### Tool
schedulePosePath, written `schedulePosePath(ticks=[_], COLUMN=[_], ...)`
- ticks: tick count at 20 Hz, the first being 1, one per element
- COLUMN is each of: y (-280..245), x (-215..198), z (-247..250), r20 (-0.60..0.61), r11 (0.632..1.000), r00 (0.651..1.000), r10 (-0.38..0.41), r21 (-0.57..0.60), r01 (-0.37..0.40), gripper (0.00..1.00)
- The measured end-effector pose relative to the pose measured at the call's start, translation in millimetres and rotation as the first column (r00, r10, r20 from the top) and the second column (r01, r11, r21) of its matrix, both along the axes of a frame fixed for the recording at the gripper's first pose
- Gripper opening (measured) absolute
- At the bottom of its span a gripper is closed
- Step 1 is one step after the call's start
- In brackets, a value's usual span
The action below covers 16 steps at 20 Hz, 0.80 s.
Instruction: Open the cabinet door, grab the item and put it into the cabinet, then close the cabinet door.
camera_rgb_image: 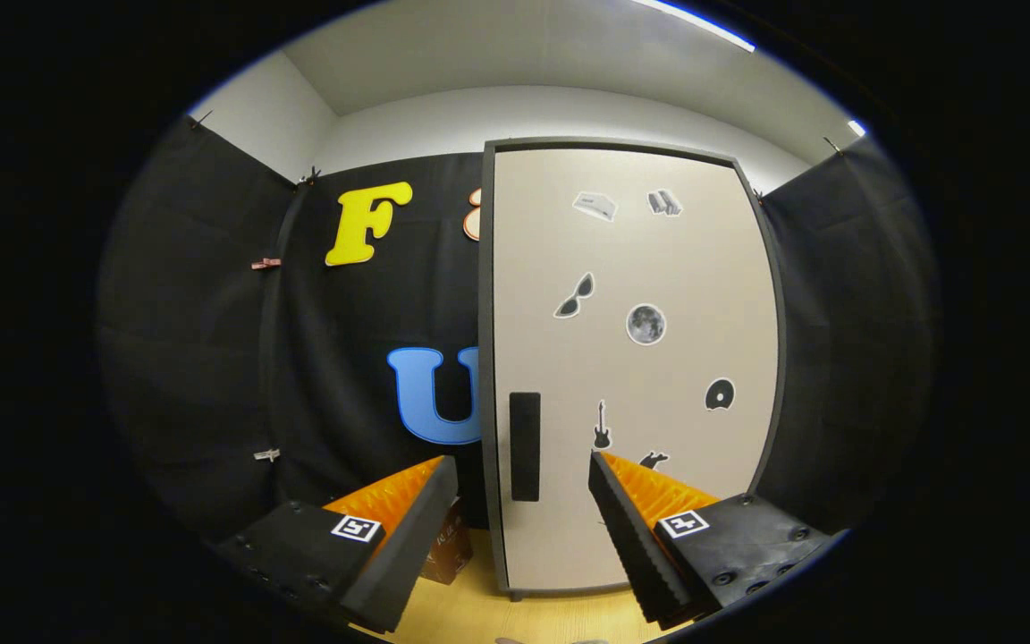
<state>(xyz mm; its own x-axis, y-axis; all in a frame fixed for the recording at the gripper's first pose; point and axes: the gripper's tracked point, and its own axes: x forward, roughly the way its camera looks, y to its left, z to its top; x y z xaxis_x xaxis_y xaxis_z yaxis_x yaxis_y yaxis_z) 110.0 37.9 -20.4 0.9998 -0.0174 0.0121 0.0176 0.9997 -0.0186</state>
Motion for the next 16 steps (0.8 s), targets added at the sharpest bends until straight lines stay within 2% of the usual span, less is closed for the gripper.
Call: schedulePosePath(ticks=[5, 9, 12, 14, 16], y=[-11.5, -14.0, -22.2, -24.6, -20.3], x=[58.9, 91.6, 105.9, 111.5, 115.6], z=[-21.3, -29.3, -27.4, -29.0, -33.8], r20=[-0.012, -0.017, 0.011, 0.015, 0.001], r11=[0.998, 0.997, 0.994, 0.993, 0.995], r00=[0.998, 0.997, 0.994, 0.993, 0.995], r10=[-0.065, -0.070, -0.105, -0.118, -0.104], r21=[-0.027, 0.036, 0.032, 0.010, 0.005], r01=[0.065, 0.071, 0.105, 0.118, 0.104], gripper=[0.97, 0.97, 0.93, 0.86, 0.86])
